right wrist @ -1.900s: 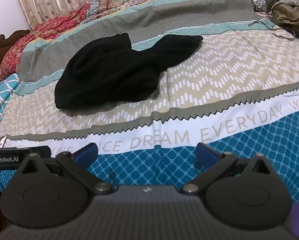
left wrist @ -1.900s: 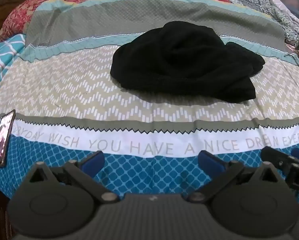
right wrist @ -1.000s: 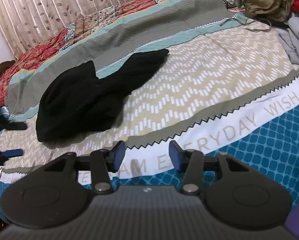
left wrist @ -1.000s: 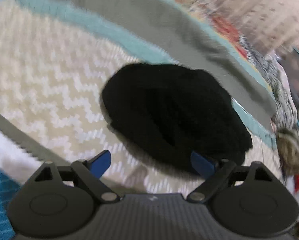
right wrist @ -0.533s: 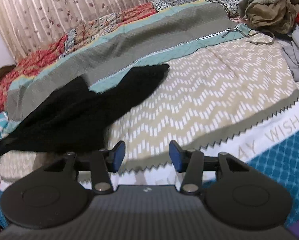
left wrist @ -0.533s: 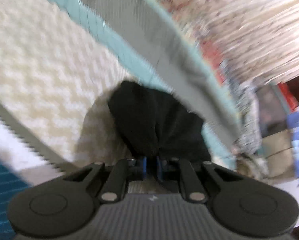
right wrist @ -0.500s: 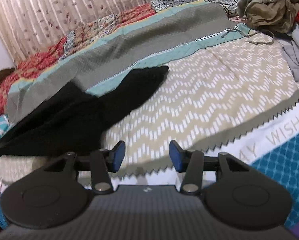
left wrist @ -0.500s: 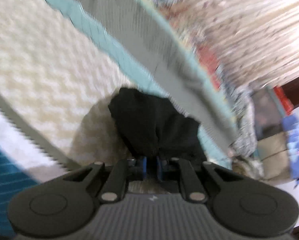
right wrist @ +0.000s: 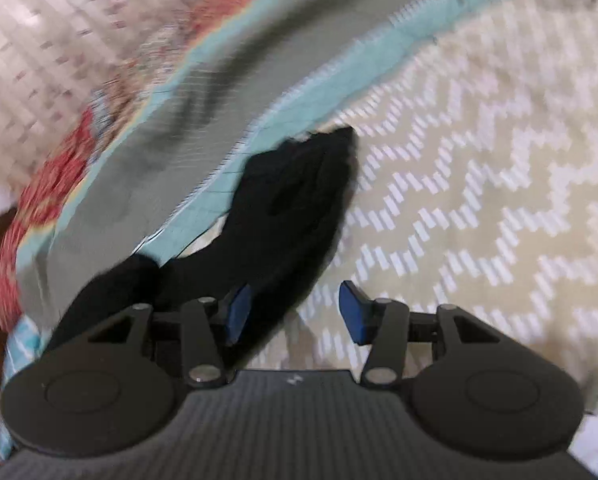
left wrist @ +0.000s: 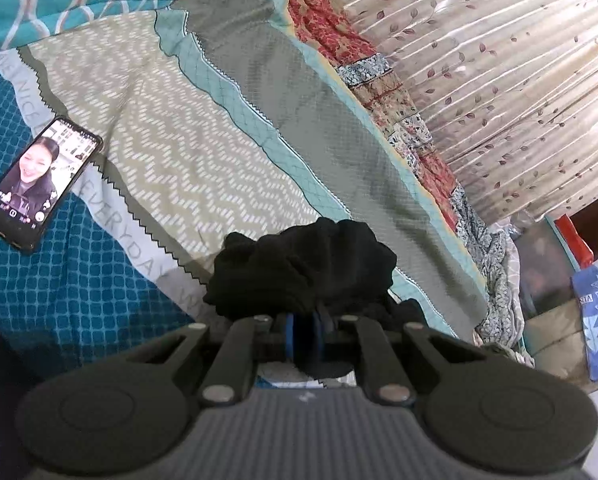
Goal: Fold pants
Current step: 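Grasp the black pants with the left gripper while the right gripper grasps another part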
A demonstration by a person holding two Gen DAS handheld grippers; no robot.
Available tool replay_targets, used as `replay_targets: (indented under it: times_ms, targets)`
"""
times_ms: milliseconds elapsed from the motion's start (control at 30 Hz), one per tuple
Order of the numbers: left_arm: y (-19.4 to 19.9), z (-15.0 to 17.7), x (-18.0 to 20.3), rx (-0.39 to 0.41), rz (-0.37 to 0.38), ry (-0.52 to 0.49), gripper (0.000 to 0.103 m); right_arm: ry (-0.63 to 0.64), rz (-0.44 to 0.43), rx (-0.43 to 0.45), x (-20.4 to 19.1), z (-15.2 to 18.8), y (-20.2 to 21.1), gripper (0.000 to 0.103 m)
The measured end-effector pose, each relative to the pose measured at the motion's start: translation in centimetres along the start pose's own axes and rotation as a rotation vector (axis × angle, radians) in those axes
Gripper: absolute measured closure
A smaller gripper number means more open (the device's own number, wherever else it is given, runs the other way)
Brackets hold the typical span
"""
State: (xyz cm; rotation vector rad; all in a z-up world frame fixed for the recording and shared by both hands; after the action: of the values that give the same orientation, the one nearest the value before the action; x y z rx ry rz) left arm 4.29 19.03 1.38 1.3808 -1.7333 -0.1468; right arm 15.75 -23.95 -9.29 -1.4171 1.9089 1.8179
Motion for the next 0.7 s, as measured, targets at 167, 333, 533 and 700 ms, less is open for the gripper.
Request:
replay_targets:
  times_ms: [167, 333, 533, 700]
  targets:
    - [0.3, 0.2, -0.1, -0.003, -0.006, -0.010, 0.094, -0.088, -0.046, -0.030, -0.8, -0.6, -2.3, 0.060]
    - [0.4, -0.5, -0.1, 0.009, -0.004, -0.023, 0.094, -0.017, -0.038, -0.050, -2.3, -1.7, -1.2, 0.093]
    - [-0.7, -7.4, 4.9, 0.120, 0.021, -0.174, 0.095, 0.080, -0.144, 0.174, -10.4, -11.6, 6.5, 0.095]
    - [-2.8, -8.3, 7.4, 0.150, 0.110, -0.149, 0.095, 0.152, -0.127, 0.327, -11.2, -15.4, 13.2, 0.094]
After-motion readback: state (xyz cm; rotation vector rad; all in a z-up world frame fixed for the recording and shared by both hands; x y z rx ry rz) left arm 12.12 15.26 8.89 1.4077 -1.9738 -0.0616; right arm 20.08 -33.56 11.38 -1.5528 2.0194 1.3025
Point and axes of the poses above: each gripper's, at about its wrist camera, not at the fingertips, and y roughly against the way its jaws point, x to its right, z to its underside, the point moved 9 cm from there along -y, roughly the way its jaws point, and after that the axes turned 14 degrees about -y, right-handed, at the moved point
